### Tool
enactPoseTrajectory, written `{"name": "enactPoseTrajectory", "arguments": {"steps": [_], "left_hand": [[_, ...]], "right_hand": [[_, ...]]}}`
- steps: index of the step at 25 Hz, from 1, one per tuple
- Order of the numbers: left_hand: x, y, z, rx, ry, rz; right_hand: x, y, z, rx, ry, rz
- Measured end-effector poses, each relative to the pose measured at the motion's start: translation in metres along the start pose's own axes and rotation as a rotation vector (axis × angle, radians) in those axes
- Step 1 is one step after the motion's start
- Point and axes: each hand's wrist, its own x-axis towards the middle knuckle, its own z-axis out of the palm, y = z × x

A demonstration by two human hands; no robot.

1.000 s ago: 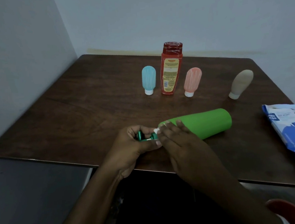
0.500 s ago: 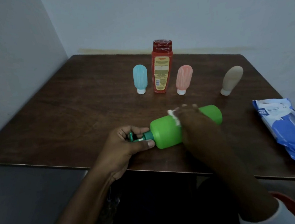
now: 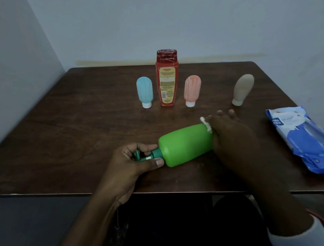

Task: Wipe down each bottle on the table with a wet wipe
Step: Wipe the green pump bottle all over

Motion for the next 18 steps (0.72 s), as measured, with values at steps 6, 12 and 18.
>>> {"name": "enactPoseTrajectory", "arguments": {"steps": [6, 12, 18], "left_hand": [[-0.005, 0.001, 0.002, -0.044, -0.028, 0.041], [-0.001, -0.004, -0.001, -0.007, 0.027, 0.061], [-0.009, 0.003, 0.005, 0.008, 0.059, 0.117]], "right_hand": [[-0.023, -0.096, 0.016, 0.073, -0.146, -0.434], [0.011, 0.003, -0.005, -0.038, -0.094, -0.055], [0.01, 0.042, -0.013, 0.093, -0.056, 0.252]]}}
